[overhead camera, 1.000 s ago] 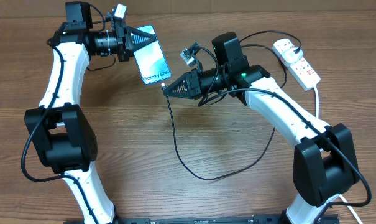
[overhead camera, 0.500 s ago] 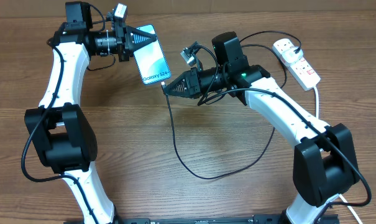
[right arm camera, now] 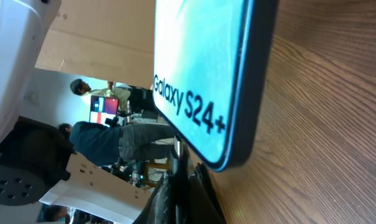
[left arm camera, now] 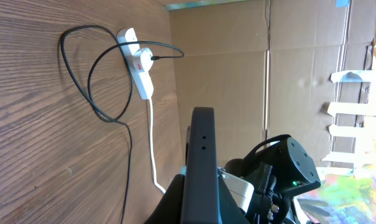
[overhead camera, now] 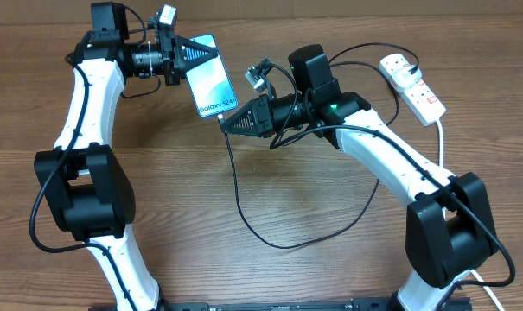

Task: Plug charger to phone and switch on socket
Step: 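Move the held plug with the right gripper to the phone's bottom port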

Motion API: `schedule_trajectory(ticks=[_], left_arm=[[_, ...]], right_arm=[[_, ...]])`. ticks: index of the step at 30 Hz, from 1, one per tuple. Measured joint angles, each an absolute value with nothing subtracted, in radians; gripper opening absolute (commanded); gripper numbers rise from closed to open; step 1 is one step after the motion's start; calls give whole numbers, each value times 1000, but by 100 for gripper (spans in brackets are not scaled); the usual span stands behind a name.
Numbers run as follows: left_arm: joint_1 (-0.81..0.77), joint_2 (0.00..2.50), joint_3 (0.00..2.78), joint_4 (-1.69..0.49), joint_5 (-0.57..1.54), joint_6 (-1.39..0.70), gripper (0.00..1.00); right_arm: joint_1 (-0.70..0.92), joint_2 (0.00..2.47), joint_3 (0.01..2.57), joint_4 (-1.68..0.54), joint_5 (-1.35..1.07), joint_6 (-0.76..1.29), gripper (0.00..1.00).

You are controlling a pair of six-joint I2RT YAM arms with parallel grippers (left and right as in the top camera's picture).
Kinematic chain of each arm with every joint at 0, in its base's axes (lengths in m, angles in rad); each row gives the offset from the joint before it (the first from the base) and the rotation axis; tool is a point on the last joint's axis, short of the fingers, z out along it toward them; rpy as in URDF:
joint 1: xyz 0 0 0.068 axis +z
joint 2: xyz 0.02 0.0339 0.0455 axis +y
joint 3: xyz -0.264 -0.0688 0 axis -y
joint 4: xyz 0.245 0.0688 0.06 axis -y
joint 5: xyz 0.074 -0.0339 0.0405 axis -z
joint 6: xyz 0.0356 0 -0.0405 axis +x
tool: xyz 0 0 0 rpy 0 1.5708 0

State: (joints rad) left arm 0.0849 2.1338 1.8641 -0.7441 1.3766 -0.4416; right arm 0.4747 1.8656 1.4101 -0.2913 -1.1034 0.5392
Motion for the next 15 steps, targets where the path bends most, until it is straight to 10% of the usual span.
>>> schedule_trajectory(ticks=[15], left_arm=[[85, 2134, 1864, -744, 1377, -442, 4]], right_arm=[[475, 1866, 1410, -277, -1082, 551, 4]])
